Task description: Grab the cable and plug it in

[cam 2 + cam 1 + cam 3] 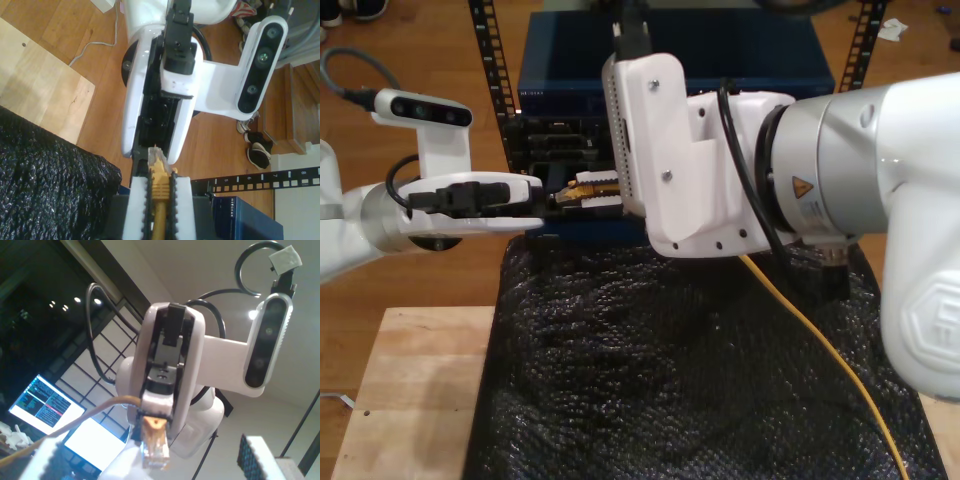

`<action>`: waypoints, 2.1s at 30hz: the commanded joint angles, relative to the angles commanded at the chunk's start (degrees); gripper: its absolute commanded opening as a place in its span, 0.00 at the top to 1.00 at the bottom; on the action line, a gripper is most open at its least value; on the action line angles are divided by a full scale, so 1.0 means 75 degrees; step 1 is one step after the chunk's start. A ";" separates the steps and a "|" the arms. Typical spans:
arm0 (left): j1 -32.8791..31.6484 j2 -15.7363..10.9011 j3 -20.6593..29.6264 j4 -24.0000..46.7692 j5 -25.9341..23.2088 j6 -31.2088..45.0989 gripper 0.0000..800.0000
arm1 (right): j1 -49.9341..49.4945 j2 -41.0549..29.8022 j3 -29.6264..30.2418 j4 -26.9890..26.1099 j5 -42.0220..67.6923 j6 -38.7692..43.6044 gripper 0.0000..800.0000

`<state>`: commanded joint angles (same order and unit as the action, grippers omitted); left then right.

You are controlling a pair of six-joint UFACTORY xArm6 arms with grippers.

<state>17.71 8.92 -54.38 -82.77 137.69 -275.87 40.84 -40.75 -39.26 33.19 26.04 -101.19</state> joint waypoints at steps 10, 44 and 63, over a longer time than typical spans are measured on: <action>0.0000 -0.0047 -0.0023 0.0000 -0.0070 0.0000 0.00 | -0.0551 0.0012 -0.0176 -0.0012 0.0000 0.0727 1.00; 0.0000 -0.1418 0.0000 0.1887 -0.3470 0.0586 0.00 | -0.3341 0.1723 -0.1418 -0.0059 0.2555 0.2180 1.00; 0.0047 -0.2837 -0.0035 0.5966 -0.6013 0.1032 0.00 | -0.3575 0.2098 -0.1735 -0.0082 0.3083 0.2333 1.00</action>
<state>18.07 -12.35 -54.65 -38.02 92.59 -268.13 14.02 -25.01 -52.27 32.57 49.16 -83.69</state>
